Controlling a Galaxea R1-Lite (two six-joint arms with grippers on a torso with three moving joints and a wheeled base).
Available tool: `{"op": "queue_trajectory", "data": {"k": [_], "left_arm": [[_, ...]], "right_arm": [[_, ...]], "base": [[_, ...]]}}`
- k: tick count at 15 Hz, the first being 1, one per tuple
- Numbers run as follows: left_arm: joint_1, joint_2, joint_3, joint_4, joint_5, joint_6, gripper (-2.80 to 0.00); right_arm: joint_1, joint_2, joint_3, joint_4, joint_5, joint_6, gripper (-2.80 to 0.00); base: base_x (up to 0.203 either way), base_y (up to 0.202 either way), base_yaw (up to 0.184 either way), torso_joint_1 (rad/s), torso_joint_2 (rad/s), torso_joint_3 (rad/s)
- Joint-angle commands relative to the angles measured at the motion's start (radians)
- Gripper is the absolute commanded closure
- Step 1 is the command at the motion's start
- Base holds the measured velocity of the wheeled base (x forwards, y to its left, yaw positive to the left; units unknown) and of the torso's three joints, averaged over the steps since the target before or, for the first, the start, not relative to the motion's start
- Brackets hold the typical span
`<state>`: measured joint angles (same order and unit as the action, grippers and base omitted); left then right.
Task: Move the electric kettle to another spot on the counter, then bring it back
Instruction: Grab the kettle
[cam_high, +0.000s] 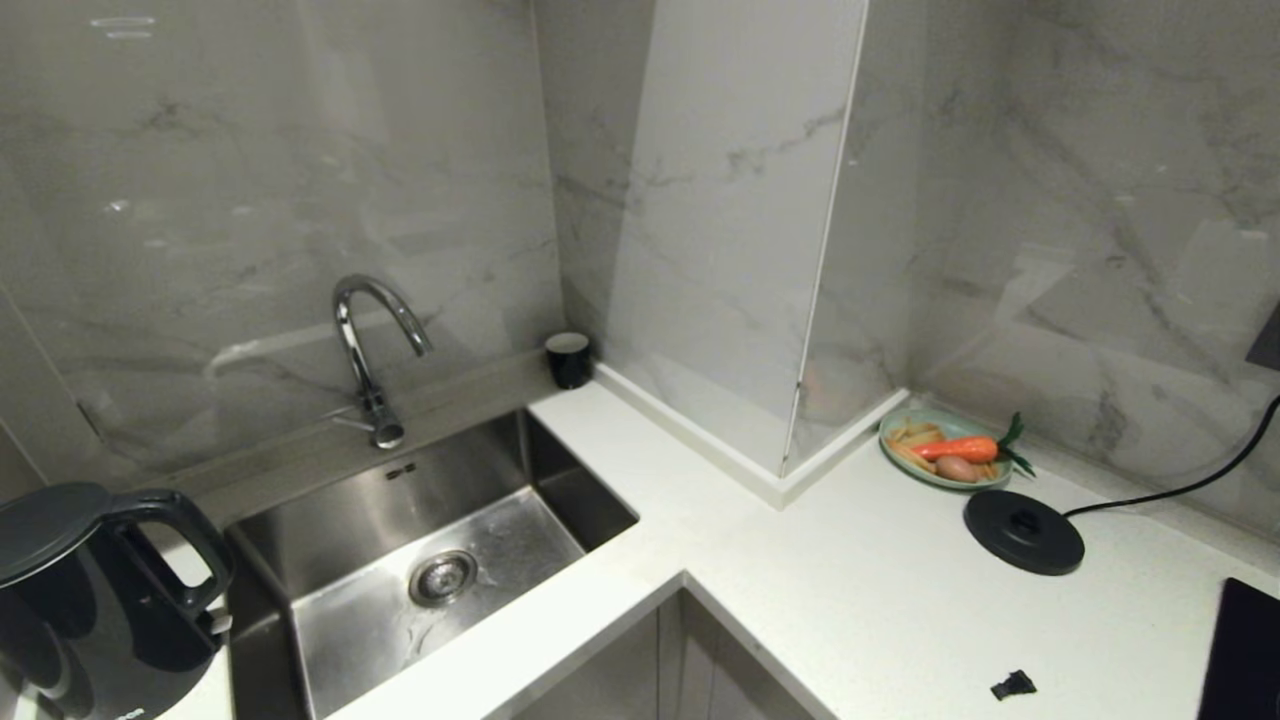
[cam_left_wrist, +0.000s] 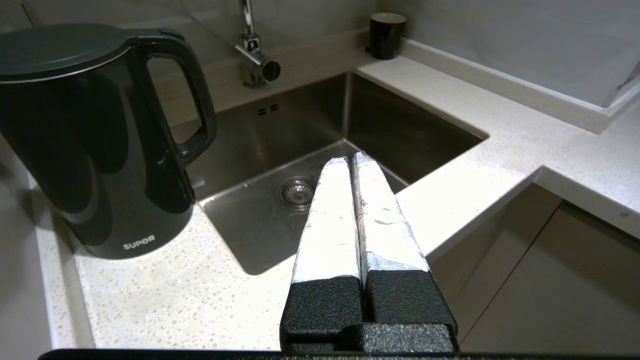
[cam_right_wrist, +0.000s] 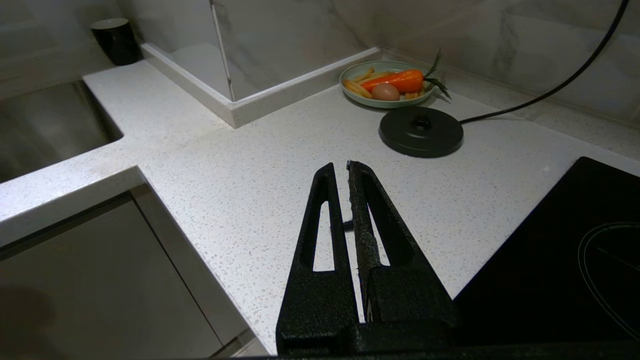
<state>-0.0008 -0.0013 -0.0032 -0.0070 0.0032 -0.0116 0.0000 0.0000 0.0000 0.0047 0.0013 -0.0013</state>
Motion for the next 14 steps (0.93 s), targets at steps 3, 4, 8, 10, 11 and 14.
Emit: {"op": "queue_trajectory", "data": {"k": [3, 4, 8, 10, 11, 14], "left_arm": [[0.002, 0.002, -0.014, 0.032, 0.006, 0.000, 0.00], [0.003, 0.004, -0.051, 0.051, 0.010, 0.000, 0.00], [0.000, 0.223, -0.283, 0.164, -0.006, -0.030, 0.00], [0.000, 0.396, -0.317, 0.167, -0.019, -0.036, 0.00], [0.003, 0.501, -0.327, 0.155, -0.021, -0.039, 0.00], [0.008, 0.820, -0.362, 0.097, -0.020, -0.072, 0.00]], "right_arm": [[0.000, 0.002, 0.000, 0.000, 0.000, 0.000, 0.00], [0.000, 0.002, 0.000, 0.000, 0.000, 0.000, 0.00], [0.000, 0.002, 0.000, 0.000, 0.002, -0.002, 0.00], [0.000, 0.002, 0.000, 0.000, 0.002, -0.001, 0.00], [0.000, 0.002, 0.000, 0.000, 0.000, -0.001, 0.00], [0.000, 0.002, 0.000, 0.000, 0.001, -0.002, 0.00]], "base": [[0.000, 0.000, 0.000, 0.000, 0.00, 0.000], [0.000, 0.000, 0.000, 0.000, 0.00, 0.000], [0.000, 0.000, 0.000, 0.000, 0.00, 0.000], [0.000, 0.000, 0.000, 0.000, 0.00, 0.000], [0.000, 0.000, 0.000, 0.000, 0.00, 0.000], [0.000, 0.000, 0.000, 0.000, 0.00, 0.000]]}}
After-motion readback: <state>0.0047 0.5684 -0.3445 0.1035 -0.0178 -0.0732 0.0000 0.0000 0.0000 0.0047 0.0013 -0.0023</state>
